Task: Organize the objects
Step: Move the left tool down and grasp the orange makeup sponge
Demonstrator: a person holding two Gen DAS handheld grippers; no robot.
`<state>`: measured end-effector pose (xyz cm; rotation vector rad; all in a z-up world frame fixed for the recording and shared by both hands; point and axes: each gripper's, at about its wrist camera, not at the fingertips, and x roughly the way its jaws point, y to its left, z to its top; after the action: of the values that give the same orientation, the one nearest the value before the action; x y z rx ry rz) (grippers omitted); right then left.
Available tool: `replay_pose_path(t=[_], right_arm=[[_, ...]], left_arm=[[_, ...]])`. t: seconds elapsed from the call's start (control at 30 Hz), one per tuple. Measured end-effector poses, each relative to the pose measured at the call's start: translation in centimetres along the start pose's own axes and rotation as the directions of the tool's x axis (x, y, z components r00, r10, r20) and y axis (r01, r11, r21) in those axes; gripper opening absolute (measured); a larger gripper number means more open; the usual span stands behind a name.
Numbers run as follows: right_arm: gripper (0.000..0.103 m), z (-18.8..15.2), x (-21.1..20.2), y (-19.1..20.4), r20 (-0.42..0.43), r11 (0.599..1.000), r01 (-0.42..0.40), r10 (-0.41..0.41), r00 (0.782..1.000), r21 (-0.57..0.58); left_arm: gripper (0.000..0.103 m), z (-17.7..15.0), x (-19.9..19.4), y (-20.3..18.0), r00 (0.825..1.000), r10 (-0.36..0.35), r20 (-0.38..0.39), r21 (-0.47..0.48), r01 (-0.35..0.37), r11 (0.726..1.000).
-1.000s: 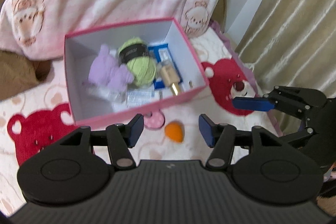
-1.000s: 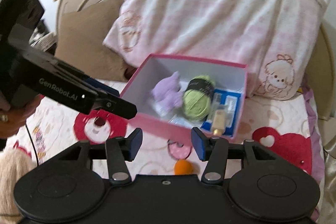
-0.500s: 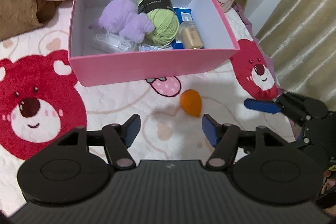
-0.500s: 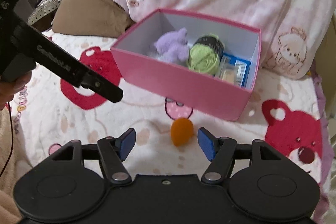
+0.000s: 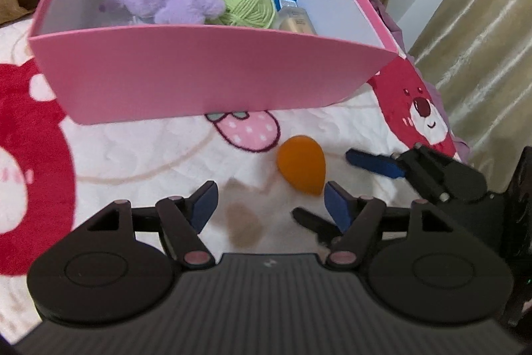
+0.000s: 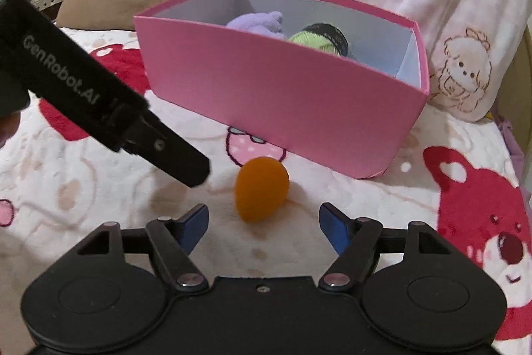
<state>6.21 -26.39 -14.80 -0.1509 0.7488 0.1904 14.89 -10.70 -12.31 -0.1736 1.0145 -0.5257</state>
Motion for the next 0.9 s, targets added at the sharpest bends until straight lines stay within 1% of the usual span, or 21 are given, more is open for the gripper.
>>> replay_pose_path(t=[0.17, 0.27, 0.3, 0.33, 0.4, 0.43, 0.47, 0.57, 0.7, 0.8, 0.9], right_arm=[[0.077, -0.2, 1.2, -0.4, 0.015, 0.998, -0.010, 0.009, 1.000, 0.058], [0.077, -0.3, 1.7, -0.2, 0.024, 0.997, -0.012, 0.010, 1.000, 0.071], [0.072, -0.3, 1.8, -0.1, 0.027, 0.997, -0.012, 0.010, 1.000, 0.074], [0.060, -0.3, 1.8, 0.0, 0.028, 0.997, -0.013, 0.010, 1.000, 0.081], [0.045, -0.4, 1.8, -0.1, 0.030, 0.993, -0.035, 0.032, 0.999, 0.109], [0.038, -0.4, 1.7, -0.2, 0.033, 0.991, -0.029, 0.025, 0.999, 0.132], [0.038, -0.5, 1.6, -0.4, 0.039, 0.987, -0.025, 0.019, 0.999, 0.157], [0.036, -0.5, 0.9, -0.7, 0.055, 0.972, -0.047, 0.035, 0.998, 0.228], [0.036, -0.5, -0.5, 0.1, 0.064, 0.969, -0.043, 0.028, 0.998, 0.244], [0.036, -0.3, -1.5, 0.5, 0.064, 0.963, -0.055, 0.039, 0.997, 0.265], [0.036, 0.2, -2.7, 1.4, 0.061, 0.967, -0.051, 0.037, 0.997, 0.250]], left_arm=[[0.069, 0.4, 1.6, -0.3, 0.998, -0.050, 0.030, -0.016, 0.051, 0.999], [0.066, 0.7, 2.4, -0.3, 0.998, -0.054, 0.034, -0.034, 0.055, 0.998], [0.057, 0.8, 2.6, -0.3, 0.998, -0.054, 0.029, -0.040, 0.055, 0.998], [0.042, 0.8, 2.8, -0.2, 0.998, -0.062, 0.019, -0.045, 0.063, 0.997], [0.030, 0.8, 3.1, -0.1, 0.996, -0.086, -0.006, -0.062, 0.086, 0.994], [0.026, 0.7, 3.1, -0.1, 0.995, -0.099, -0.005, -0.067, 0.098, 0.993], [0.025, 0.5, 2.8, -0.2, 0.994, -0.113, 0.003, -0.060, 0.113, 0.992], [0.024, 0.0, 2.2, -0.6, 0.993, -0.119, 0.002, -0.056, 0.119, 0.991], [0.024, -0.3, 0.9, -0.9, 0.992, -0.129, 0.006, -0.063, 0.129, 0.990], [0.024, -0.4, -0.5, -1.7, 0.994, -0.112, -0.004, -0.025, 0.112, 0.993], [0.024, -0.7, -2.0, -2.3, 0.995, -0.101, -0.008, 0.005, 0.101, 0.995]])
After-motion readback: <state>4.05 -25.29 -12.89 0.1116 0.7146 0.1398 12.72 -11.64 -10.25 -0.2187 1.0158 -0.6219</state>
